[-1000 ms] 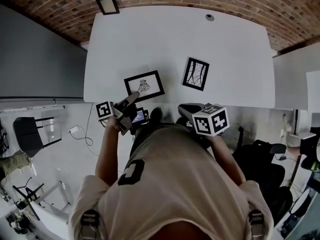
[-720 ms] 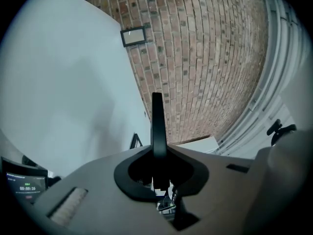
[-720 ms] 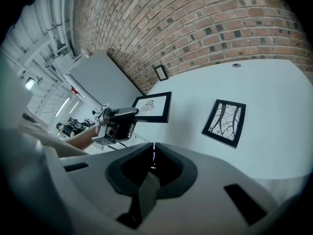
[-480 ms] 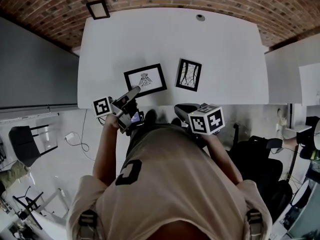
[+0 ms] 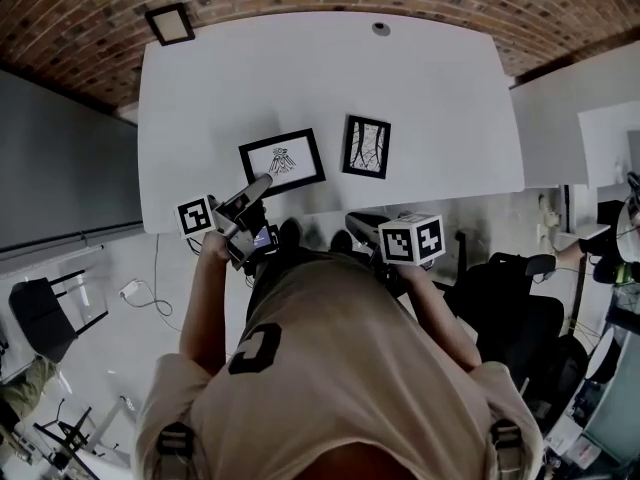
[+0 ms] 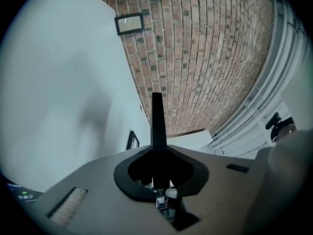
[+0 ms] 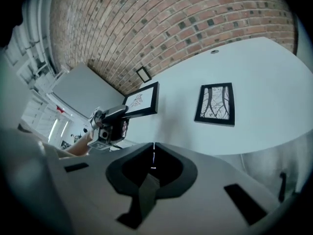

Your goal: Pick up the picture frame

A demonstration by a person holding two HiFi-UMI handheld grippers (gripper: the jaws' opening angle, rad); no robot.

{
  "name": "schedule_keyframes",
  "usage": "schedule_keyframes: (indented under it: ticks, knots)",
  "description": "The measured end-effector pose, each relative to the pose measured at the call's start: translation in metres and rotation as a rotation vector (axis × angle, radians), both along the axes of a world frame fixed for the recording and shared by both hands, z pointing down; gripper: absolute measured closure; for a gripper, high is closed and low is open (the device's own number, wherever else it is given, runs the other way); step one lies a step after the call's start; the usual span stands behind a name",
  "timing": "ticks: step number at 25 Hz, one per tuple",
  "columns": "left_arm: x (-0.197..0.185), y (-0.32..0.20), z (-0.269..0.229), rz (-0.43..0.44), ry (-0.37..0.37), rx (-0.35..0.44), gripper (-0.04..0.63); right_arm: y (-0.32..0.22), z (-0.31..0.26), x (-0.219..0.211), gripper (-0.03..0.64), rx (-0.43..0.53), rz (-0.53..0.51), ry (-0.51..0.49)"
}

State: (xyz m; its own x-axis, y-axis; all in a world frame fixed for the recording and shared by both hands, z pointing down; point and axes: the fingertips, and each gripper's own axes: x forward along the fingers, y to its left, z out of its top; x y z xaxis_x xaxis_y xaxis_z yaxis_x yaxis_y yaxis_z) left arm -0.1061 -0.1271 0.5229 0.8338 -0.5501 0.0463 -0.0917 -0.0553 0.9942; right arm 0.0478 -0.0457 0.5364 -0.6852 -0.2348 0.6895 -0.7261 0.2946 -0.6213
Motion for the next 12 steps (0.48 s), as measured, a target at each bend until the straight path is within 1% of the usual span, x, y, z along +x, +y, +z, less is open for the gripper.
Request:
schedule_keyframes:
  ticks: [3,5,9,12]
  knots:
    - [0.001,-0.001,0.005,0.036,0.008,-0.009,0.565,0.002,0.012,0.009,0.611,-0.074,0.156,-0.044]
    - [0.001,0.0,0.01,0.067,0.01,-0.017,0.565,0.007,0.016,0.013,0.611,-0.104,0.222,-0.055]
    - [0.005,0.0,0.018,0.122,0.012,-0.026,0.565,0.018,0.021,0.017,0.611,-0.123,0.266,-0.042]
    - [0.012,-0.003,0.018,0.137,0.01,-0.024,0.565,0.016,0.022,0.027,0.611,-0.129,0.311,-0.052]
